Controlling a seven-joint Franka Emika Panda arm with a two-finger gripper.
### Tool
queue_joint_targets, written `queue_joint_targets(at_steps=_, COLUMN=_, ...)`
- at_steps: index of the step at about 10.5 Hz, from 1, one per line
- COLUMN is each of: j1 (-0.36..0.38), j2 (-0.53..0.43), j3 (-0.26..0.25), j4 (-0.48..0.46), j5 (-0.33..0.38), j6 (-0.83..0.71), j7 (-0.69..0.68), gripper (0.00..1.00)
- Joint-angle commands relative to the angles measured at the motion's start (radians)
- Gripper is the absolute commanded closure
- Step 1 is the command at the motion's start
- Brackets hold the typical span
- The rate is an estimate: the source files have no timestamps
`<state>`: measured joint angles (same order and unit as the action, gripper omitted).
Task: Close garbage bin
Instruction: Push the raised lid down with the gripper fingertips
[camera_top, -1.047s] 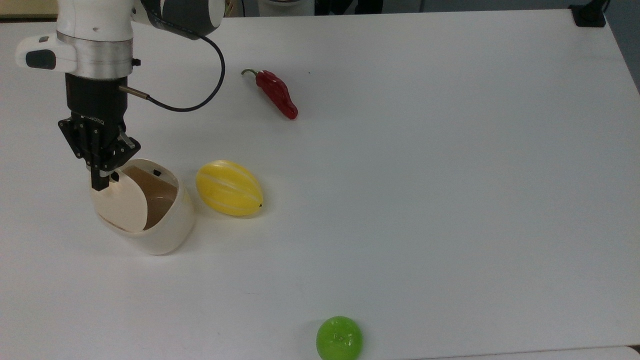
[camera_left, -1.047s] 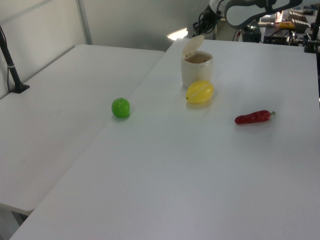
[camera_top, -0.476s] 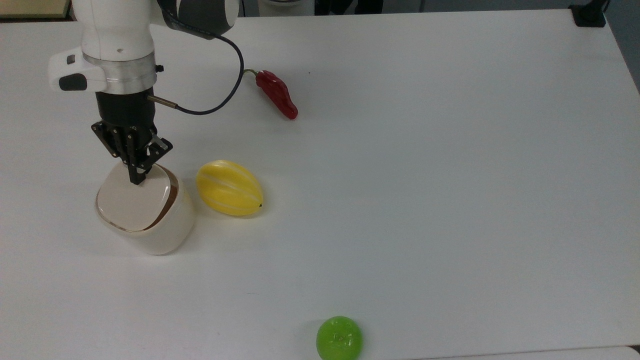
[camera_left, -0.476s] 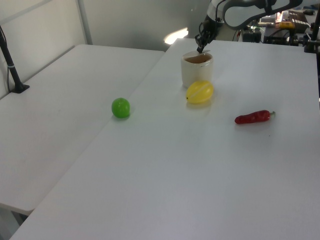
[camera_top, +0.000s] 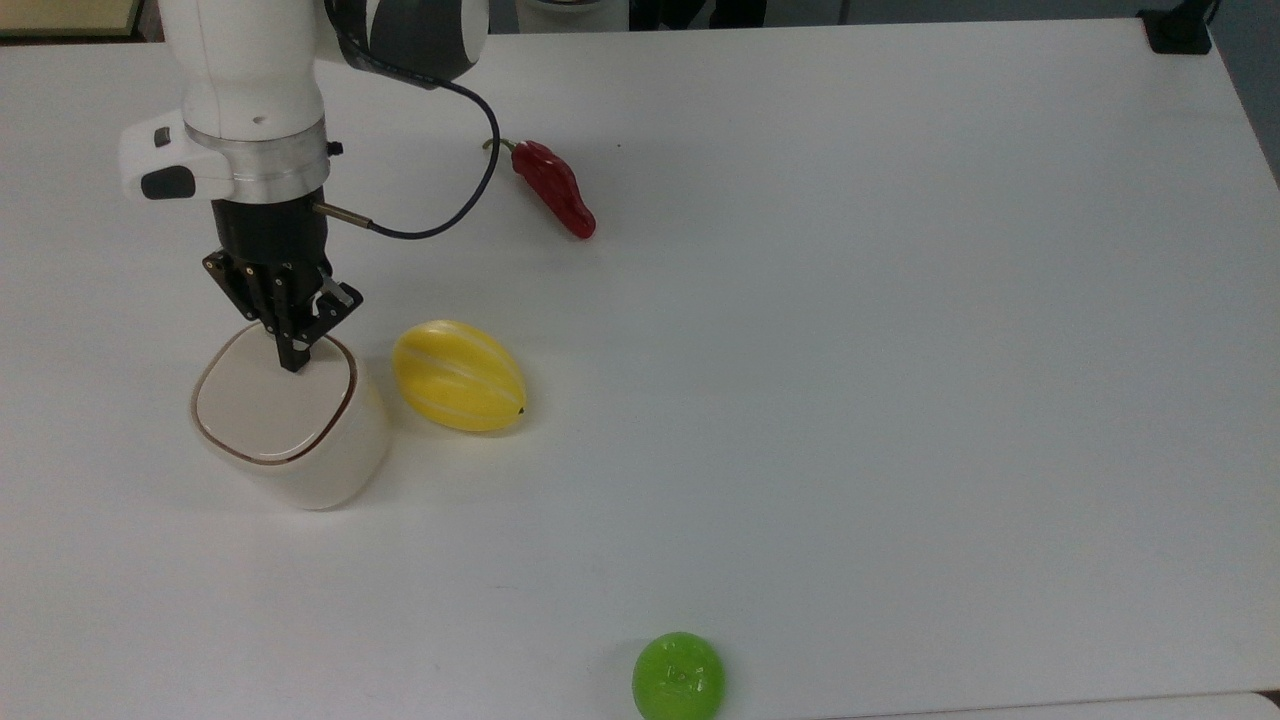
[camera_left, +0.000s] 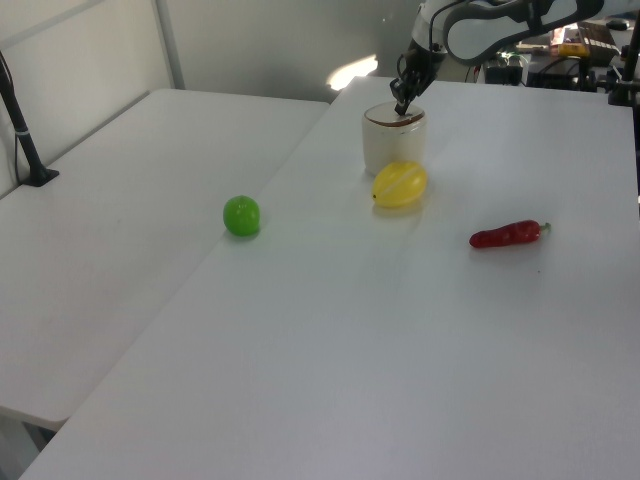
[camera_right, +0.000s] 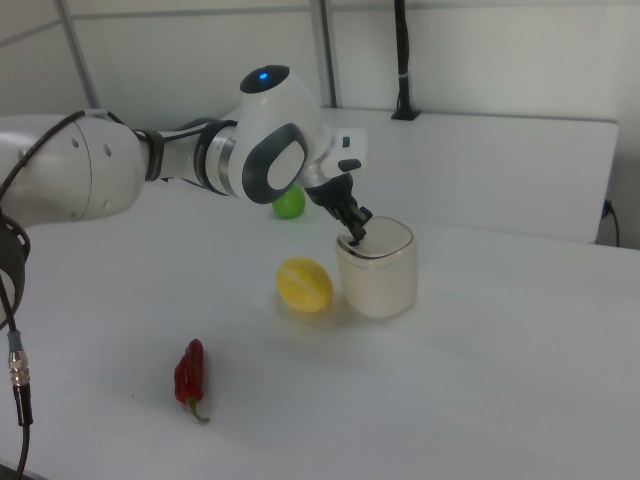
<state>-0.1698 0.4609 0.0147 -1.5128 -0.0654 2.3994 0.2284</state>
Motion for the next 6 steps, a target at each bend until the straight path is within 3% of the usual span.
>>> queue_joint_targets(at_steps=1, j1=0.001, j2=0.002, j3=-0.006, j4=-0.029, j5=-0.005, j6=-0.023, j7=-0.018, gripper=1.00)
queue_joint_targets(at_steps=6, j1=0.000, j2=0.019, j3=-0.007, j4=-0.029, j5=-0.011, j6=-0.022, j7=-0.018, gripper=1.00)
